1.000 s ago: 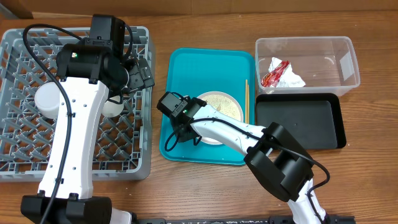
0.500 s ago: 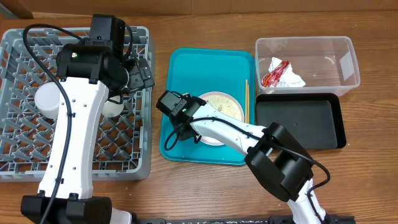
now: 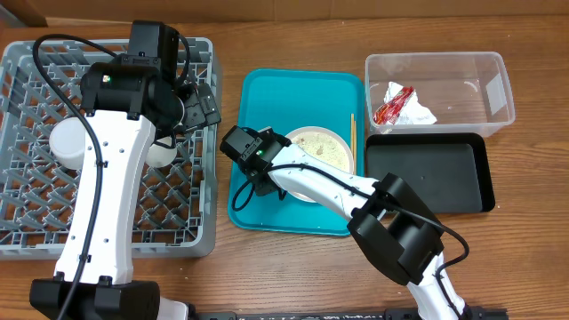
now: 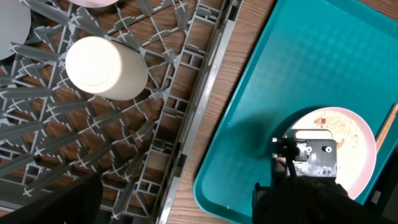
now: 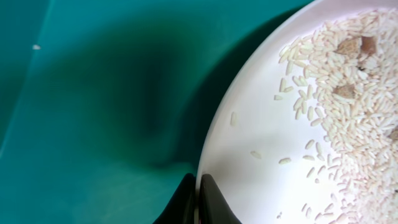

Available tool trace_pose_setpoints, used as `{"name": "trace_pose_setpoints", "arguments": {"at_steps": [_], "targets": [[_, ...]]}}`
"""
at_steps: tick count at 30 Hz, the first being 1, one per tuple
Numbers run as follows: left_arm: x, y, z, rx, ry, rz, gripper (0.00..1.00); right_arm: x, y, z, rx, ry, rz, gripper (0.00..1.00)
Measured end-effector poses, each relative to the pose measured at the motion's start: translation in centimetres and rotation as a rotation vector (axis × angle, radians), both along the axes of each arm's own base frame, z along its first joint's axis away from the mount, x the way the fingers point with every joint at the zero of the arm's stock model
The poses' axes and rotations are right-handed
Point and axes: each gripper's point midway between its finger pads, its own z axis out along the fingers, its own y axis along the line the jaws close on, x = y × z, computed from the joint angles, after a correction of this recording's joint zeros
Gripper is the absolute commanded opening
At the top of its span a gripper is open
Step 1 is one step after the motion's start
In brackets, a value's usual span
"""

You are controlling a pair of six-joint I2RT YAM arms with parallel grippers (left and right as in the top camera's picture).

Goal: Sort waste into correct bins and load items into the dishwasher
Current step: 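Tilt the rice plate up on its edge with the right gripper, then lift the rice plate and carry it right over the black tray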

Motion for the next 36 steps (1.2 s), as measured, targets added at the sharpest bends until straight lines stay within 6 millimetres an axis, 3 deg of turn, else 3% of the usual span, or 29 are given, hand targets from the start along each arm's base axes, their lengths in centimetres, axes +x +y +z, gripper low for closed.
{"name": "trace_pose_setpoints", "arguments": {"at_steps": [14,36], "targets": [[0.0,0.0,0.0,0.000,0.000,0.000,1.00,0.4,-2.3,0.5,-0.116,-0.043,-0.010,0.04],[0.0,0.0,0.0,0.000,0.000,0.000,1.00,1.5,-3.9,1.2,-0.210,-0.117,-0.017,0.04]]}}
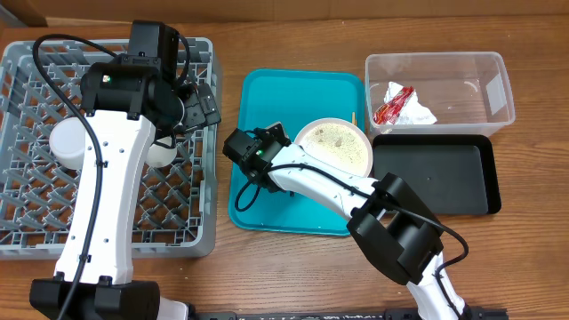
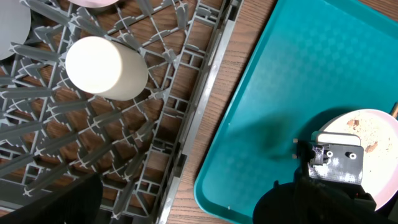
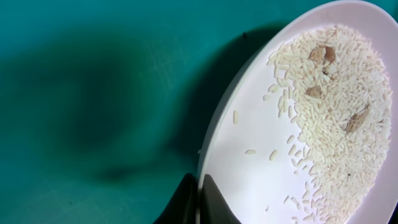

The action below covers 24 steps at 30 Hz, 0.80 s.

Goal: Sort waste into correct bins and load items into the dishwasher
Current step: 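Lift the rice plate and carry it right over the black tray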

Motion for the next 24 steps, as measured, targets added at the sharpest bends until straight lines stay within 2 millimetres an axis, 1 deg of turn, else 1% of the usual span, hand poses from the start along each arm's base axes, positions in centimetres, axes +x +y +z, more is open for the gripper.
{"name": "trace_pose_setpoints", "arguments": {"at_steps": [4,11,13,16,24], "targets": [[0.0,0.0,0.0,0.000,0.000,0.000,1.00,0.3,0.3,0.5,0.008,-0.010,0.000,0.04],[0.0,0.0,0.0,0.000,0.000,0.000,1.00,1.7,1.8,2.7,0.056,-0.060,0.003,0.04],[0.0,0.0,0.0,0.000,0.000,0.000,1.00,1.9,1.9,3.2,0.057,-0.066,0.008,0.04],[0.0,0.0,0.0,0.000,0.000,0.000,1.00,1.9,1.5,3.7,0.030,-0.071,0.011,0.04],[0.0,0.0,0.0,0.000,0.000,0.000,1.00,1.7,-0.6,4.1,-0.061,-0.066,-0.006,0.04]]}}
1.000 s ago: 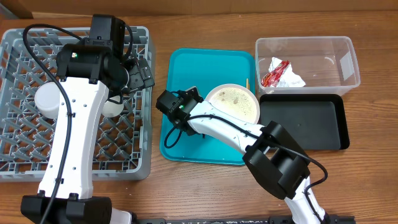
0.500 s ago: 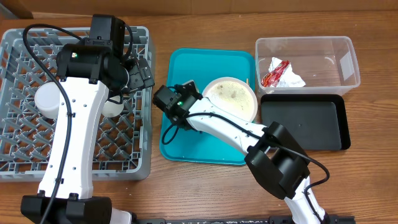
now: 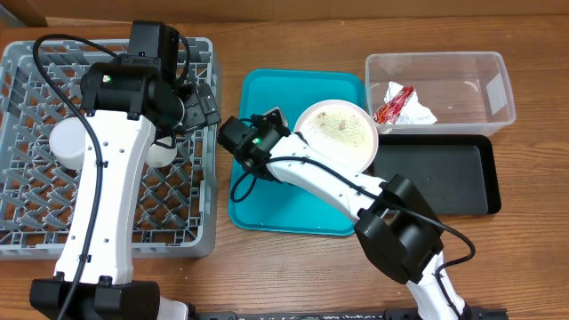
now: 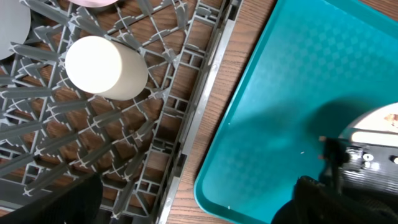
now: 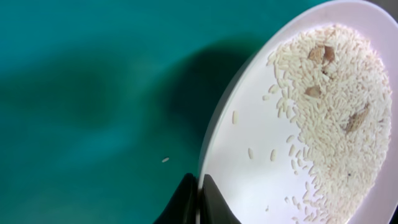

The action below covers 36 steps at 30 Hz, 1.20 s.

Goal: Sort waste into correct bins and load items into the dishwasher
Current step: 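Lift the rice plate and carry it right over the black tray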

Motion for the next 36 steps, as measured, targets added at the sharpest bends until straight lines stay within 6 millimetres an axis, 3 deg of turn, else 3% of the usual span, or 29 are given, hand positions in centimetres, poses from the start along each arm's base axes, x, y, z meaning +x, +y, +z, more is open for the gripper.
{"name": "trace_pose_setpoints", "arguments": {"at_steps": [6,14,23,26,31,36], "targets": [[0.0,0.0,0.0,0.000,0.000,0.000,1.00,0.0,-3.1,1.6,-0.055,-0.011,-0.138,0.04],[0.0,0.0,0.0,0.000,0.000,0.000,1.00,2.5,-4.7,5.1,0.018,-0.120,-0.306,0.04],[0.0,0.0,0.0,0.000,0.000,0.000,1.00,2.5,-5.7,4.7,0.068,-0.079,-0.391,0.04],[0.0,0.0,0.0,0.000,0.000,0.000,1.00,2.0,-7.3,5.0,0.062,-0.068,-0.469,0.04],[0.0,0.0,0.0,0.000,0.000,0.000,1.00,1.2,-11.7,6.9,0.072,-0.099,-0.698,0.04],[0.0,0.0,0.0,0.000,0.000,0.000,1.00,1.9,-15.5,8.1,0.105,-0.155,-0.884,0.04]]}}
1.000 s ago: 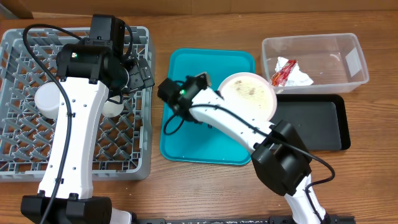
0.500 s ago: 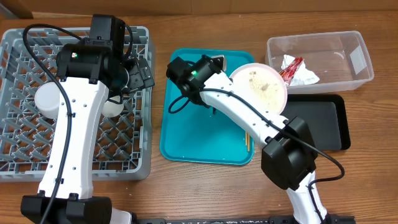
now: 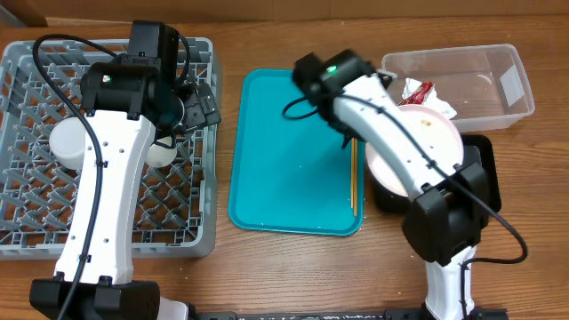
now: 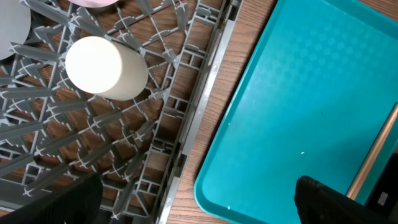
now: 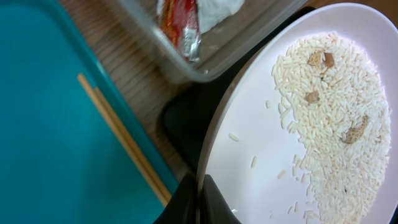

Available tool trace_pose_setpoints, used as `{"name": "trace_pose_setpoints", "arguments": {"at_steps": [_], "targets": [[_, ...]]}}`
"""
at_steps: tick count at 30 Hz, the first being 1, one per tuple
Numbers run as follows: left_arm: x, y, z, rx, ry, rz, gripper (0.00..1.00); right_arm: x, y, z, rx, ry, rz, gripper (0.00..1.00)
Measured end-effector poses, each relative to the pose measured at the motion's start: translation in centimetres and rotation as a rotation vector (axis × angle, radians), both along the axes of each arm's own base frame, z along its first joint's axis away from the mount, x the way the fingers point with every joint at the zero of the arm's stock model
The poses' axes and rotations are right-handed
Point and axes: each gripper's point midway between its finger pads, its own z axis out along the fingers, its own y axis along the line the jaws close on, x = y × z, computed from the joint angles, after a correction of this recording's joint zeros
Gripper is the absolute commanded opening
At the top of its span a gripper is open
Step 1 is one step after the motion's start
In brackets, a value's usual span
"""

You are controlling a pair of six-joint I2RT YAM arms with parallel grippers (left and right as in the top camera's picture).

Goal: Sort waste into correct bins and load items into the dishwasher
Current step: 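Lift the rice plate and carry it right over the black tray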

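My right gripper (image 5: 199,186) is shut on the rim of a white plate (image 5: 261,143) that carries rice and brown scraps (image 5: 336,124). In the overhead view the plate (image 3: 418,147) hangs tilted above the left end of the black bin (image 3: 478,160). A wooden chopstick (image 3: 353,178) lies along the right edge of the teal tray (image 3: 293,151). My left gripper (image 4: 199,211) stands open over the seam between the grey dish rack (image 3: 107,204) and the tray, holding nothing.
A clear bin (image 3: 484,80) holding a red and white wrapper (image 3: 418,89) stands at the back right, touching the plate's far side. A white cup (image 4: 99,67) sits mouth down in the rack, with another pale dish (image 3: 67,142) further left.
My right gripper has carried the plate off the teal tray to the right, and it is now above the black bin. The clear bin sits a little further right. The left arm is unchanged.
At first my right gripper was shut on the plate's rim while it lay flat on the tray. It then held the plate tilted and lifted, then higher near the tray's right edge, and now over the black bin. The chopstick stayed on the tray.
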Motion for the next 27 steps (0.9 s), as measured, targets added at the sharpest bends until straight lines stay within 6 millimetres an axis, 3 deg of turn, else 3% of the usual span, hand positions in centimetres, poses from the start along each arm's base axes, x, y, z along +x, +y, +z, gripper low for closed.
{"name": "trace_pose_setpoints", "arguments": {"at_steps": [22,27], "targets": [[0.0,0.0,0.0,0.000,0.000,0.000,1.00,4.7,-8.3,-1.7,0.253,-0.107,-0.378,0.04],[0.0,0.0,0.0,0.000,0.000,0.000,1.00,4.8,-9.9,-0.2,0.301,-0.152,-0.422,0.04]]}}
